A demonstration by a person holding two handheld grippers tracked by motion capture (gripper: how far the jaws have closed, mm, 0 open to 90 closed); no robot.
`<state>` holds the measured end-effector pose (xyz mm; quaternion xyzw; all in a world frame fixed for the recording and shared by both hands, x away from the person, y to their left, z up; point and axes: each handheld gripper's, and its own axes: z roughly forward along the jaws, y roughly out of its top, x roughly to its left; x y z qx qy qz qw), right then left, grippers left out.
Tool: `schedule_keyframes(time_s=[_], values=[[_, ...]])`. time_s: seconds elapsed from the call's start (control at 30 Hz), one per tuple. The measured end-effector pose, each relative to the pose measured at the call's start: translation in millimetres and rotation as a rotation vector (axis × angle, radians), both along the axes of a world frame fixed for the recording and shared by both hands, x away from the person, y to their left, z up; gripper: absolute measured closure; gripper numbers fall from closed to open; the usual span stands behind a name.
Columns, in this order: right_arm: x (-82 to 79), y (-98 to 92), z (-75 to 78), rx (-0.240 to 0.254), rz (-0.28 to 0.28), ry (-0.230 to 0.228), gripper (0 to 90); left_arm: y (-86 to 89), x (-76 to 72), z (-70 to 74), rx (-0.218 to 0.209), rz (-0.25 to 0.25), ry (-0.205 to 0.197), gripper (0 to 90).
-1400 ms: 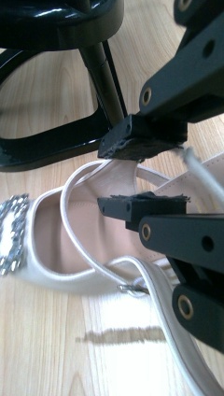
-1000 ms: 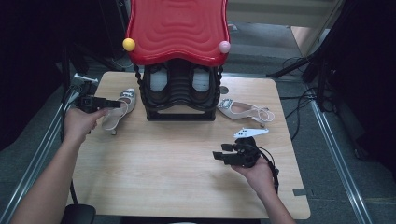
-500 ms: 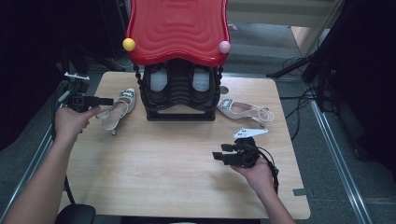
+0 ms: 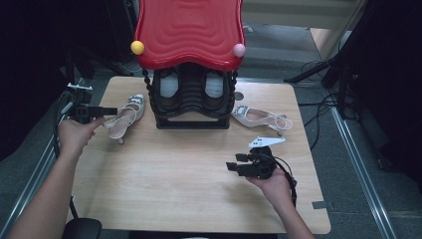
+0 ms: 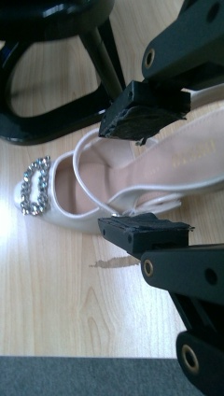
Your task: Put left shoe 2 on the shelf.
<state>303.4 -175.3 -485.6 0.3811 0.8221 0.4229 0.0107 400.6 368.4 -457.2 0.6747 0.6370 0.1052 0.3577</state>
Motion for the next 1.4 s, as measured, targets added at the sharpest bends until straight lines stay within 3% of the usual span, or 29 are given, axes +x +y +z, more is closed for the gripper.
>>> schedule_keyframes(time_s=[0.17,0.37,0.4,0.83,1.07,1.23,1.4], values=[[0.4,-0.5,0.0,0.001,-0.003,0.0,45.8,1.0,5.1,-9.9,0.005,0.013,0.02,49.9],[0.7,-0.1,-0.4,0.001,-0.002,0.003,45.6,1.5,7.3,-19.9,-0.007,0.034,0.0,50.4],[0.7,-0.1,-0.6,-0.001,-0.001,0.002,45.6,0.8,8.0,-21.4,-0.006,0.033,0.015,50.5],[0.2,0.5,-1.4,-0.004,0.0,0.003,45.6,0.6,14.9,-37.9,0.001,0.084,0.019,52.0],[0.1,0.9,-2.0,-0.008,0.002,0.003,45.5,-3.4,17.6,-43.0,0.022,0.096,-0.025,59.1],[0.0,0.4,-1.9,-0.004,-0.001,0.0,45.4,-6.2,20.0,-47.4,0.038,0.084,-0.031,66.9],[0.5,0.5,-2.6,-0.007,0.0,0.006,45.5,-5.4,21.3,-49.8,0.011,0.08,-0.042,69.4]])
